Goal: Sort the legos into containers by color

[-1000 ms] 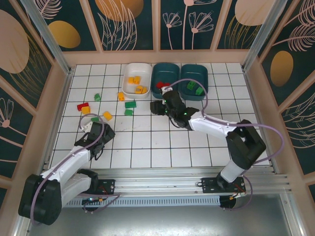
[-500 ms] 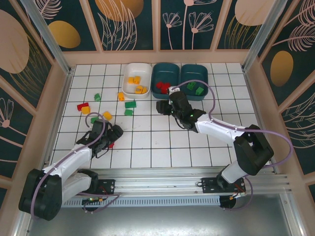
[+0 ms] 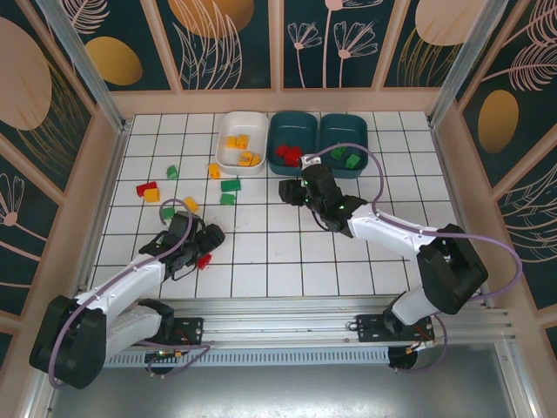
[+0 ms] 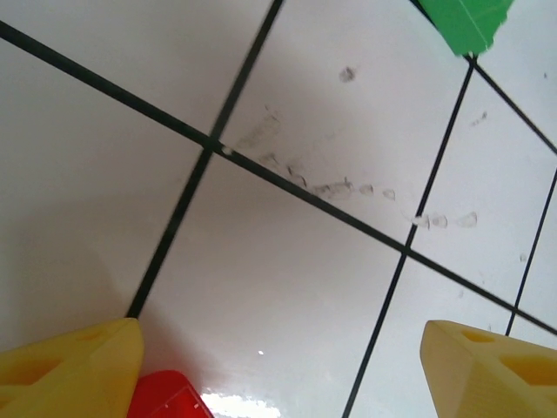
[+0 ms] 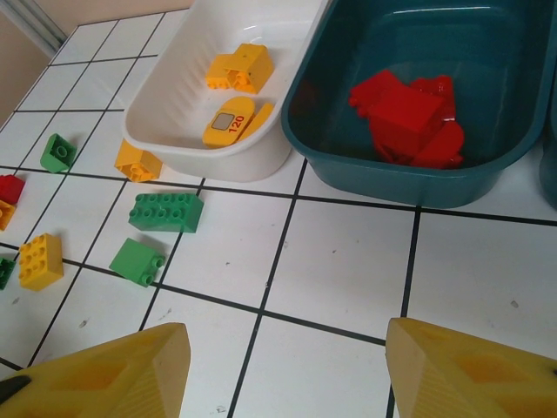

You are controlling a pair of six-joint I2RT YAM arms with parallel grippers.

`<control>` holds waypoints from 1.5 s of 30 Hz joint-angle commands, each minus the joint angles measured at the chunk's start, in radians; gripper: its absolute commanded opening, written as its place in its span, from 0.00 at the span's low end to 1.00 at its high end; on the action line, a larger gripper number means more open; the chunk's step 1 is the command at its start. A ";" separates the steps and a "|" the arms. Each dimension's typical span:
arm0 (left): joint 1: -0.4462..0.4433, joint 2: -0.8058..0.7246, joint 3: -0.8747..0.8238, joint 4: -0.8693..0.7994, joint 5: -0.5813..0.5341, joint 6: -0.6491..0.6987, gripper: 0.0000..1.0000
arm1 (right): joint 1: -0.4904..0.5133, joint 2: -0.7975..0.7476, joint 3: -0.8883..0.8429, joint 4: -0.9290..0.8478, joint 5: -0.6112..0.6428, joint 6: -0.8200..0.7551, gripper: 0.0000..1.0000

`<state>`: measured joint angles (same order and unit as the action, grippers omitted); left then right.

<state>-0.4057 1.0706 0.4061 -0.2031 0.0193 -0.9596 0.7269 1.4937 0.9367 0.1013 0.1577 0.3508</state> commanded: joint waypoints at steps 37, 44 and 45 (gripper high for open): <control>-0.185 0.170 0.077 -0.215 -0.106 0.083 0.48 | -0.009 -0.109 -0.083 0.012 0.027 0.028 0.62; -0.194 0.192 0.155 -0.214 -0.096 0.123 0.21 | -0.034 -0.144 -0.114 0.014 0.023 0.027 0.61; -0.195 0.195 0.187 -0.213 -0.093 0.128 0.18 | -0.043 -0.147 -0.117 0.014 0.017 0.028 0.61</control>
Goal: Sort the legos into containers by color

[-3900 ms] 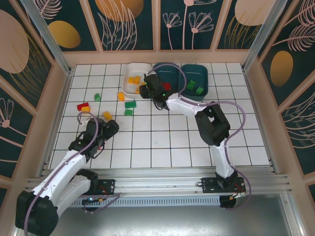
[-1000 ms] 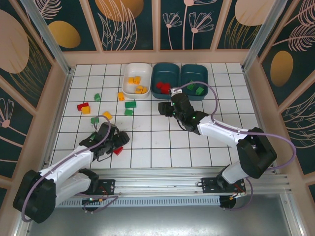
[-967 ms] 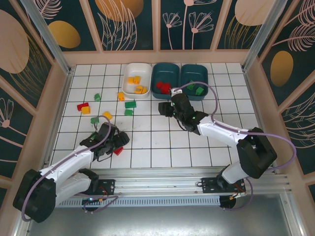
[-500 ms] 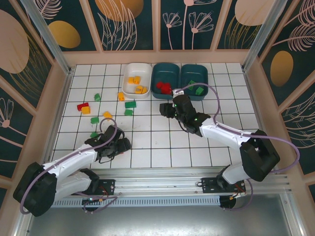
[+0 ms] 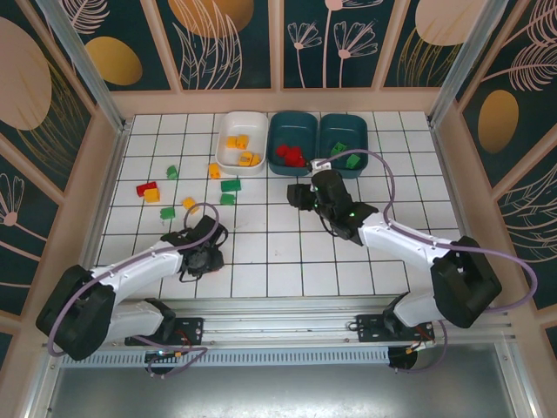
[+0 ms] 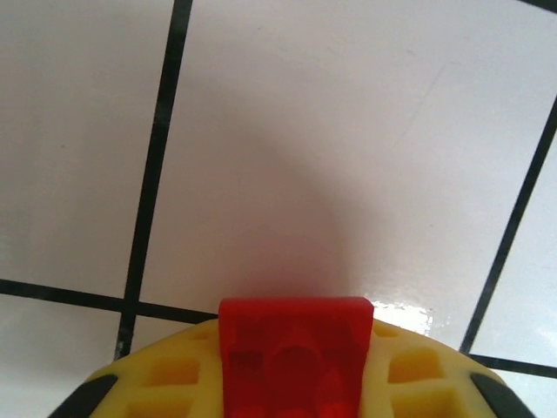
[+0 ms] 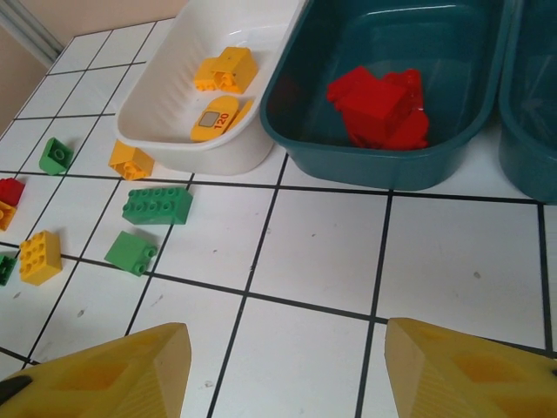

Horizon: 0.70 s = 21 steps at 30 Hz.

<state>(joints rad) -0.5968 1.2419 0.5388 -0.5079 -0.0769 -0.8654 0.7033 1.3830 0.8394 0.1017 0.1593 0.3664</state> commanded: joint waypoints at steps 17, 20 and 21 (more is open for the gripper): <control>0.002 0.984 1.464 0.046 0.149 0.295 0.05 | -0.306 -0.192 -0.166 -0.038 -0.090 0.105 0.60; 0.023 1.161 1.722 -0.014 0.183 0.301 0.06 | -0.318 -0.214 -0.177 -0.050 -0.102 0.104 0.61; 0.031 1.206 1.784 -0.017 0.195 0.296 0.07 | -0.321 -0.219 -0.177 -0.055 -0.105 0.103 0.61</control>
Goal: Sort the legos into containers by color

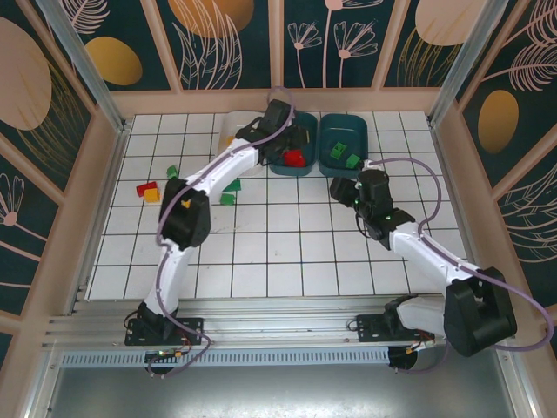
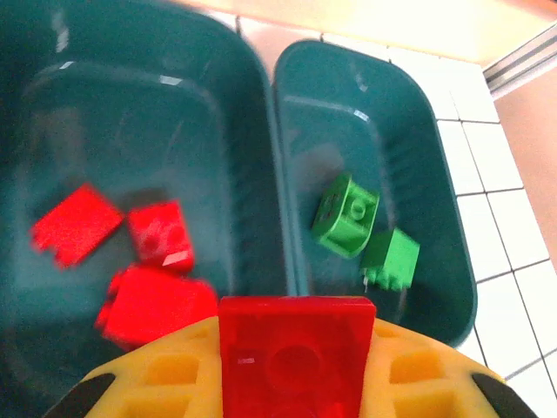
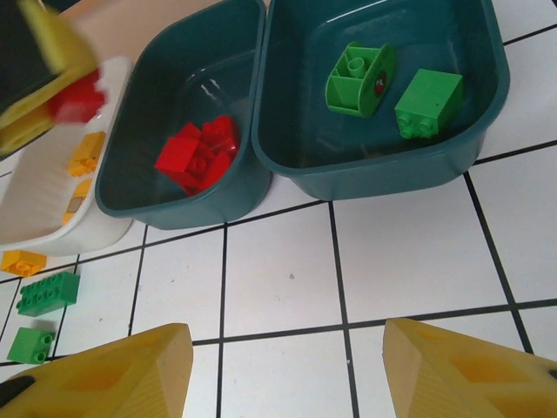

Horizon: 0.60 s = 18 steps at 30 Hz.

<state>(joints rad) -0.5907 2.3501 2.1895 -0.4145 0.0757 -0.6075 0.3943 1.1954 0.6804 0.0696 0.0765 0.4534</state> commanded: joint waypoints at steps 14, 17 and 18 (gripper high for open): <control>0.069 0.121 0.159 -0.021 0.147 0.027 0.52 | -0.012 -0.045 0.022 -0.084 -0.038 0.014 0.61; 0.069 0.078 0.124 -0.034 0.143 0.040 0.61 | 0.006 -0.055 0.037 -0.094 -0.023 0.019 0.61; 0.069 0.059 0.105 -0.036 0.135 0.044 0.63 | 0.015 -0.059 0.041 -0.097 -0.015 0.021 0.61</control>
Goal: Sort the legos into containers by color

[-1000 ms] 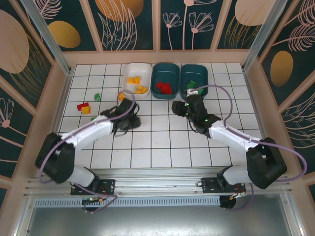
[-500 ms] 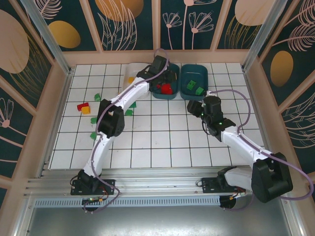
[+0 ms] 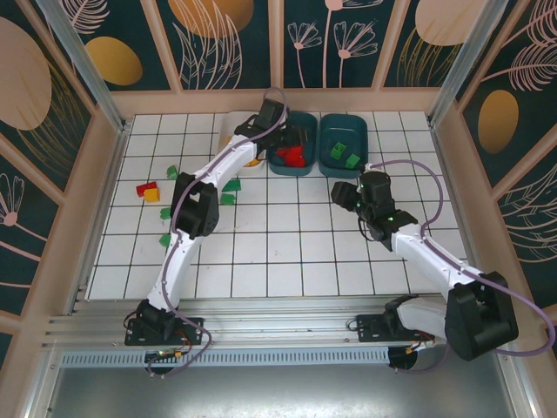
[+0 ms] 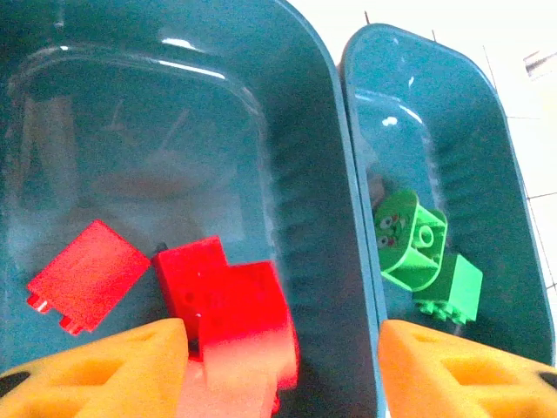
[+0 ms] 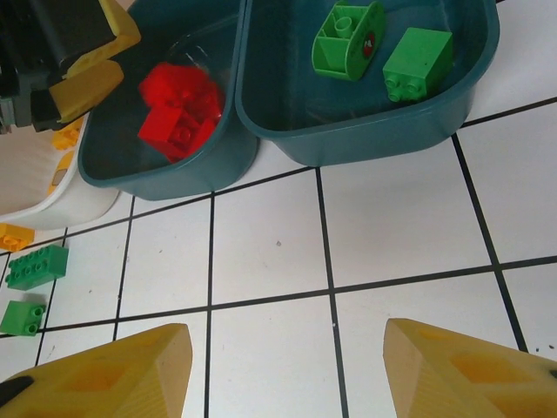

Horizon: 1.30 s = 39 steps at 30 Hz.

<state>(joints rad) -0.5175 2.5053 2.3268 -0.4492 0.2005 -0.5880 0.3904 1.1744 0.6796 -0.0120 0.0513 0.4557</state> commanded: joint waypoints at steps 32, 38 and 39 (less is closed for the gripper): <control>0.193 -0.724 -1.132 0.178 -0.209 0.062 0.98 | 0.349 0.266 0.225 0.054 0.223 -0.004 0.78; 0.157 -0.569 -1.025 0.132 -0.312 0.067 0.97 | 0.291 0.156 0.134 0.019 0.214 0.002 0.81; 0.156 -0.560 -1.021 0.129 -0.319 0.067 0.96 | 0.285 0.143 0.125 0.015 0.213 0.001 0.82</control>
<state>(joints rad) -0.3756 1.9224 1.2781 -0.2638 -0.0422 -0.5449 0.6907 1.3663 0.8345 0.0303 0.2359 0.4515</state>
